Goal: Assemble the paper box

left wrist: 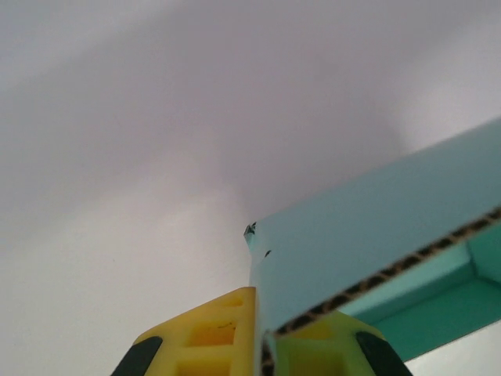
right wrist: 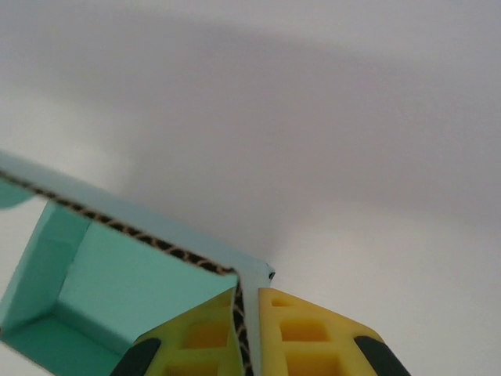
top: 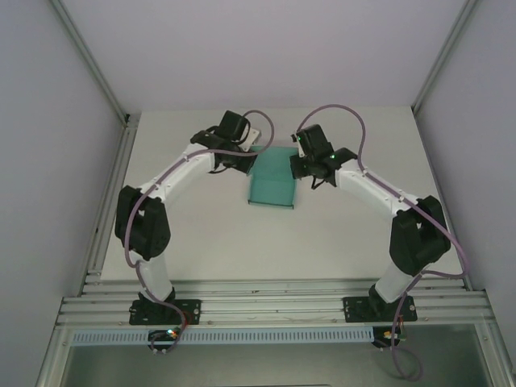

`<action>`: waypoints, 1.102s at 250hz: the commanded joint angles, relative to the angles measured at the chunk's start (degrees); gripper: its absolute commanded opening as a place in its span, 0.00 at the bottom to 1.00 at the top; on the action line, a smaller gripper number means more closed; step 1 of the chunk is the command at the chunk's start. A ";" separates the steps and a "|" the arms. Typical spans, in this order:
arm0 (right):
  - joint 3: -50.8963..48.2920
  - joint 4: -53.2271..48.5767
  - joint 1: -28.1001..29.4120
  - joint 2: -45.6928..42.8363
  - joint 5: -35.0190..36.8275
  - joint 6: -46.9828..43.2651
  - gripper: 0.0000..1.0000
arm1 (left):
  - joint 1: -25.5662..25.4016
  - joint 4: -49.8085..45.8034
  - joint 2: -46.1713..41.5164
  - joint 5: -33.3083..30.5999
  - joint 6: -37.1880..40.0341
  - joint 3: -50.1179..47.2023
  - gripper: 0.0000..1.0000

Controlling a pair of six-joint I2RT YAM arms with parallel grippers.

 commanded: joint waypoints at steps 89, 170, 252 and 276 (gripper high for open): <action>-5.89 18.21 1.73 4.32 15.45 36.84 0.00 | -2.71 15.40 1.43 -10.12 -27.20 -4.20 0.00; -9.82 22.21 2.23 5.35 16.42 25.64 0.00 | -3.39 19.85 2.58 -10.19 -24.89 -10.15 0.00; -23.61 34.72 4.08 2.27 13.46 18.78 0.00 | -4.80 30.15 -4.74 -8.46 -24.27 -26.25 0.03; -26.57 36.94 4.63 0.83 13.75 15.26 0.00 | -5.40 30.64 -6.34 -7.98 -22.02 -29.08 0.13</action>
